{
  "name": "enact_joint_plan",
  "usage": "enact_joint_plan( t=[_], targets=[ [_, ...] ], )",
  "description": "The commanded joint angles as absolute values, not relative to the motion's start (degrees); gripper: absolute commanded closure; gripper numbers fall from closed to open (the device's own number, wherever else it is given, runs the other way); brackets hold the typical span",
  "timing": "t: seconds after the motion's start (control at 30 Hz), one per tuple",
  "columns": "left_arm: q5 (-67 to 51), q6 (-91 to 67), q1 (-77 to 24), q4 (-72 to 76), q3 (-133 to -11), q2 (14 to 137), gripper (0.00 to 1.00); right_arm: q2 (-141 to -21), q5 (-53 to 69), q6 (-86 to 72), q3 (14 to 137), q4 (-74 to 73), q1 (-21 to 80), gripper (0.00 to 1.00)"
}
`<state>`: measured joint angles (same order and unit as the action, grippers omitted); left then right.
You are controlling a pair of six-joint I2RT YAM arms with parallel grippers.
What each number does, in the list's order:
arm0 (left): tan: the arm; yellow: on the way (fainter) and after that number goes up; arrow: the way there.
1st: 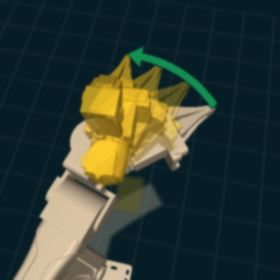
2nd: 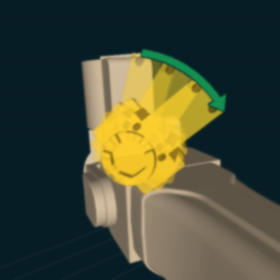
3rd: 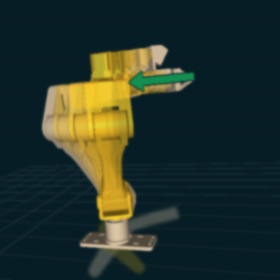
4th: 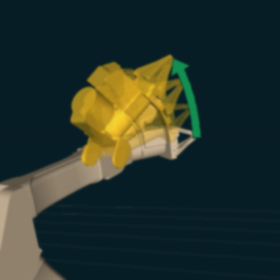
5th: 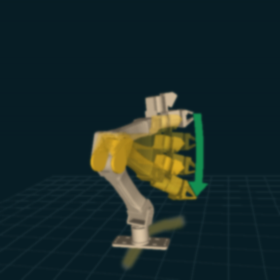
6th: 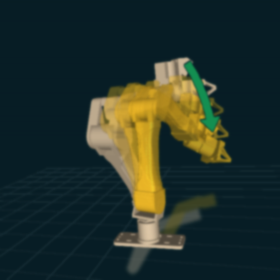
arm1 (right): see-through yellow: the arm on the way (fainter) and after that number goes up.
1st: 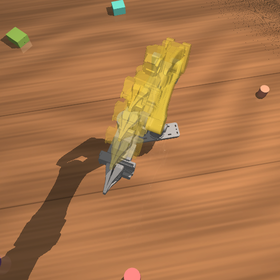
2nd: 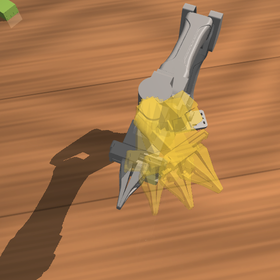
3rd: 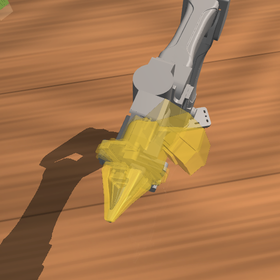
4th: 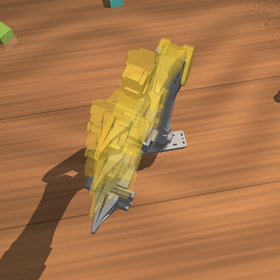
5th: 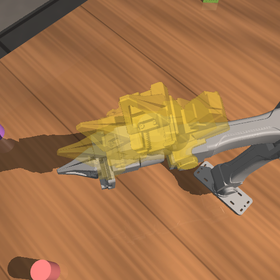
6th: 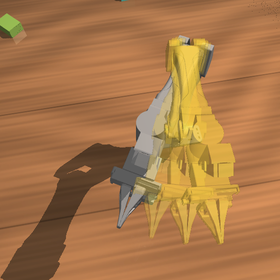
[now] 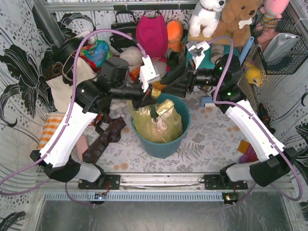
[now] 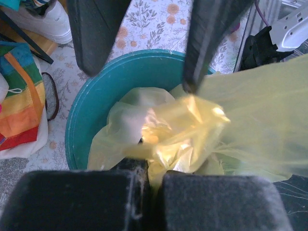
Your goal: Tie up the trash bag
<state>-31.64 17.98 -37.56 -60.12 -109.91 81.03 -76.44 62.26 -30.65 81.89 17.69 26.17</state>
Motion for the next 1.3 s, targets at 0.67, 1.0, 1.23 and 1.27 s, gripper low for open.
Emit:
enact_joint_plan(
  t=[0.67, 1.0, 1.23, 1.27],
  targets=[
    [-29.2, 14.85, -37.61, -56.33, -111.03, 80.52, 1.0, -75.71, 59.73, -20.3, 86.2, 10.6, 33.99, 0.37],
    [-27.91, 14.92, -37.62, -55.59, -109.61, 77.58, 0.81, -76.13, 55.38, -19.38, 86.64, 10.32, 34.84, 1.0],
    [-22.69, 14.98, -37.61, -54.3, -110.3, 73.21, 0.35, -76.52, 52.51, -19.45, 87.96, 11.09, 34.93, 1.0],
    [-21.95, 14.54, -37.62, -54.05, -111.02, 72.46, 0.33, -76.67, 52.21, -19.56, 88.17, 11.13, 34.91, 1.0]
  ],
)
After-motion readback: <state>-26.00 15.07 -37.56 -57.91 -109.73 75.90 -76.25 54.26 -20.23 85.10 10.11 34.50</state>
